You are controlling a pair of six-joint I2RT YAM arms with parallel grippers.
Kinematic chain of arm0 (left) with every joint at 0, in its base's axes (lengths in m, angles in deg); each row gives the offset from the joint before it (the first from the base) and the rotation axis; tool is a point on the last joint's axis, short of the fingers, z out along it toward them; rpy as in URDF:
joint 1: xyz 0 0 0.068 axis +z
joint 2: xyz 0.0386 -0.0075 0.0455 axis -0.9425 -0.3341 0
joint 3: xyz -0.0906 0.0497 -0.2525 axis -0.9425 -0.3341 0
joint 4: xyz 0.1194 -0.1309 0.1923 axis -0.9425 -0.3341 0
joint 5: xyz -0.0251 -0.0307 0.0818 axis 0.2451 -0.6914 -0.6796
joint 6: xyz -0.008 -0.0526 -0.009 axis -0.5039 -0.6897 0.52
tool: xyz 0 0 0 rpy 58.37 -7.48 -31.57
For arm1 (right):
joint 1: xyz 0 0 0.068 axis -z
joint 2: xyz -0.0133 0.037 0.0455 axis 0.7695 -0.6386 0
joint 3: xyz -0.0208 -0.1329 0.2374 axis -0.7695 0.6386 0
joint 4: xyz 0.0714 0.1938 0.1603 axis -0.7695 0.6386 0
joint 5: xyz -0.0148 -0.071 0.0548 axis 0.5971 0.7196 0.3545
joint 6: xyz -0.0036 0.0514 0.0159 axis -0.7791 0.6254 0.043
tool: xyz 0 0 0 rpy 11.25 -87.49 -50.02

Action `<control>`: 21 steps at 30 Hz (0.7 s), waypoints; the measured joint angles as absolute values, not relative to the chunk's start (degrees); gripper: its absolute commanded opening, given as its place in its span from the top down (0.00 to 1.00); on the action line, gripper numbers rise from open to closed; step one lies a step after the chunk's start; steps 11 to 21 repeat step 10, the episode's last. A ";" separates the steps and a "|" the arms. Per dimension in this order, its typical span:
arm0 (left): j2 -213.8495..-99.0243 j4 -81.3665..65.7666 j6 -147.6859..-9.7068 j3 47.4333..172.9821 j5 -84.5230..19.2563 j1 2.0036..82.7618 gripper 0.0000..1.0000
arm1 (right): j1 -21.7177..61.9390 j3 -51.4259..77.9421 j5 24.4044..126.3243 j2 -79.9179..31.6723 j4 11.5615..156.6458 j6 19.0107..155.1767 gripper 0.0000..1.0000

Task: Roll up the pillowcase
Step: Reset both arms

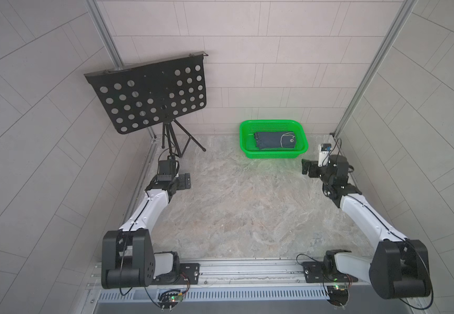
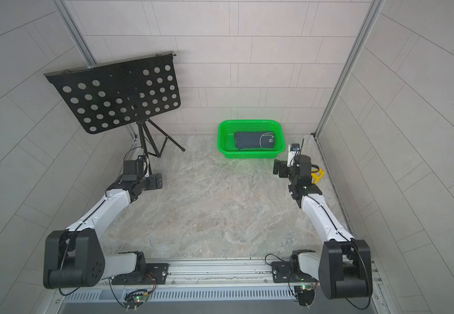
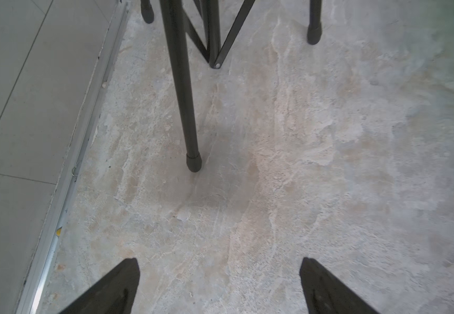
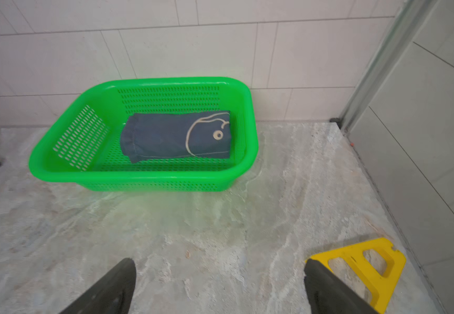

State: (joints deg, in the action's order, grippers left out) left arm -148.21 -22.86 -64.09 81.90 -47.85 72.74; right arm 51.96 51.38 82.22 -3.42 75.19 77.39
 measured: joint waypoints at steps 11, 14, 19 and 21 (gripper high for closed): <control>-150.37 -4.39 -65.73 77.13 -52.94 73.60 0.00 | 52.99 68.69 91.07 -13.19 51.27 76.23 0.00; -150.37 -4.39 -65.73 77.13 -52.94 73.60 0.00 | 52.99 68.69 91.07 -13.19 51.27 76.23 0.00; -150.37 -4.39 -65.73 77.13 -52.94 73.60 0.00 | 52.99 68.69 91.07 -13.19 51.27 76.23 0.00; -150.37 -4.39 -65.73 77.13 -52.94 73.60 0.00 | 52.99 68.69 91.07 -13.19 51.27 76.23 0.00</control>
